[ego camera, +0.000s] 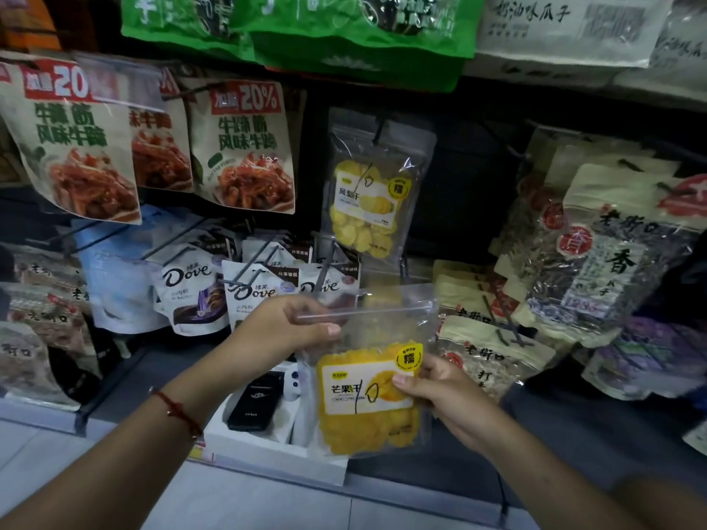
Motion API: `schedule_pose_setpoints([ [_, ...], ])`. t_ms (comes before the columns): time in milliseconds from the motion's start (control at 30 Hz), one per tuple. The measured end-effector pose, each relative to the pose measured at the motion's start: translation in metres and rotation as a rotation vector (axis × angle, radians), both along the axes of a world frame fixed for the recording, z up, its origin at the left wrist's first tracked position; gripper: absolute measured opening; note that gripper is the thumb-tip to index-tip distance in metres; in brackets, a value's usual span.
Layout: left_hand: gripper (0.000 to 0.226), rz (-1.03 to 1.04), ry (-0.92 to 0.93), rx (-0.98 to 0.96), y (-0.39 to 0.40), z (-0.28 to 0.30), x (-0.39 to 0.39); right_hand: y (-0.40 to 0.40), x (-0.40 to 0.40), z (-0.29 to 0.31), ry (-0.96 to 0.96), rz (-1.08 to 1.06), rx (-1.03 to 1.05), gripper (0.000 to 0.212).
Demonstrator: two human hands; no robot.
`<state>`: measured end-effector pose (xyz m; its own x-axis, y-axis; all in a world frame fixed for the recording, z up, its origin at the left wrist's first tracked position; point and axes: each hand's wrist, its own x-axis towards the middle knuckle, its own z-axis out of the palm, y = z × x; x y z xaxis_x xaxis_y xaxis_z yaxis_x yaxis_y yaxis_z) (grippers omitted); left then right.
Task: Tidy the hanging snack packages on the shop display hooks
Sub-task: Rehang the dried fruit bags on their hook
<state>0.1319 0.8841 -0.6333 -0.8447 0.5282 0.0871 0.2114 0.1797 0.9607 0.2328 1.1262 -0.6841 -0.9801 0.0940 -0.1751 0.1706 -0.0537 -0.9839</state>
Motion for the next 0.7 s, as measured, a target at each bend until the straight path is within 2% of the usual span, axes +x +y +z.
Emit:
schedule_pose_setpoints([
  [133,0.016,-0.063,0.021,-0.205,0.008,-0.014,-0.002,0.013,0.007,-0.028,-0.097,-0.002,0.003,0.037],
  [233,0.011,-0.113,0.038,-0.313,0.013,-0.031,-0.002,0.02,0.015,-0.05,-0.168,-0.02,0.001,0.024],
  [333,0.007,-0.146,0.054,-0.347,0.025,-0.046,0.003,0.025,0.02,-0.067,-0.224,-0.007,-0.002,0.02],
  [500,0.016,-0.132,0.03,-0.368,0.045,-0.062,0.006,0.029,0.019,-0.085,-0.274,0.005,-0.017,0.02],
  [700,0.009,-0.124,0.018,-0.291,0.05,-0.071,0.006,0.037,0.015,-0.08,-0.297,0.044,0.14,0.034],
])
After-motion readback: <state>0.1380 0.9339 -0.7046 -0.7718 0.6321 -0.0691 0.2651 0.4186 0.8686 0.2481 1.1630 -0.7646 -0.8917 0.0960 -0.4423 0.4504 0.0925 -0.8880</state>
